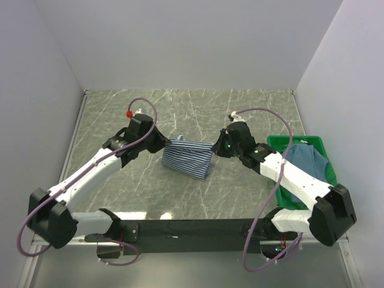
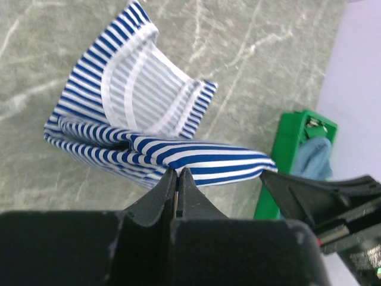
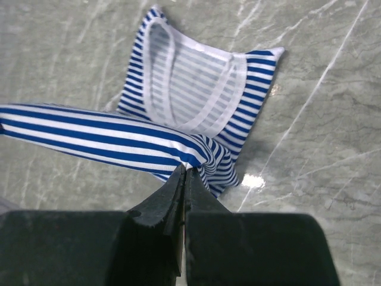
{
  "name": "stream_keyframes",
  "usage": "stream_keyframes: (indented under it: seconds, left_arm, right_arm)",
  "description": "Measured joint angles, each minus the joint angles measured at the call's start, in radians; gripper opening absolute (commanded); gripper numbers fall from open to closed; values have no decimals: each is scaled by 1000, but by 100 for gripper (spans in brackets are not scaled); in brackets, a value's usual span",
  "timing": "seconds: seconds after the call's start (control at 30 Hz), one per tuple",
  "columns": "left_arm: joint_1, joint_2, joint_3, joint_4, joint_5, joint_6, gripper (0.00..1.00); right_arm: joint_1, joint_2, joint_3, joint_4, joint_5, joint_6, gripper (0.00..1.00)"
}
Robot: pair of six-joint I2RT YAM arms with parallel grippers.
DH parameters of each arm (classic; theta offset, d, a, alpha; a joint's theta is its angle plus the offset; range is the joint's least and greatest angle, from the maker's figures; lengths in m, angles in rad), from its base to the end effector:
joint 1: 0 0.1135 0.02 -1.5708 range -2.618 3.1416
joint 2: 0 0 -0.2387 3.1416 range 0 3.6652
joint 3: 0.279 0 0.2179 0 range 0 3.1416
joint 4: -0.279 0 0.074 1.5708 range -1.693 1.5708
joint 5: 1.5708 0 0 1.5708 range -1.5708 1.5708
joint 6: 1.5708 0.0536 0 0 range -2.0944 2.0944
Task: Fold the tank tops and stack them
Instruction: Fold the tank top
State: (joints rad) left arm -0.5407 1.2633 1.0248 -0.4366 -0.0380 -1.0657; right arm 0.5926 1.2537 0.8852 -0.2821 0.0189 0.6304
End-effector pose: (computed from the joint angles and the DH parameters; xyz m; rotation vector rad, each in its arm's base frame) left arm 0.2283 -0.1347 0.2701 -0.6377 2.2899 -0.7903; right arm 0.2197 0.1467 0.2435 0.0543 2.2999 0.6367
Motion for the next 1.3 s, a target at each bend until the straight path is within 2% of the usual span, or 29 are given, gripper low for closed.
stream_keyframes:
  seconds: [0.23,0.43,0.6,0.77,0.93,1.0,1.1,1.13,1.17,1.2,1.23,1.3]
  left_arm:
    - [-26,-168,-83,-16,10,-32,1]
    - [-30,-143,-76,-19,6,-35,1]
    - [-30,-44,-24,-19,-8,-22,1]
    - [-6,118,83,13,-10,4,1]
    - [61,332,176,95,26,26,0]
    - [95,429,213,147,50,38,1]
    - [135,575,296,198,84,61,20]
    - [148,624,327,220,97,70,32]
    - [161,684,357,259,110,73,34]
    - [171,701,364,271,117,82,38]
    - [184,728,375,283,129,82,46]
    - [204,748,387,294,140,89,52]
  right_arm:
    - [30,-105,-29,-4,-7,18,0]
    - [33,-110,-29,-18,8,23,0]
    - [22,-71,-29,-18,17,23,0]
    - [-51,8,-29,17,-20,23,0]
    - [-138,172,34,64,-93,14,0]
    - [-170,265,93,82,-122,7,3]
    - [-210,397,181,111,-153,2,21]
    - [-223,441,209,118,-162,-1,34]
    - [-234,473,229,116,-164,-5,43]
    - [-241,494,242,114,-166,-11,43]
    - [-250,516,257,108,-166,-21,50]
    - [-262,535,279,84,-154,-28,55]
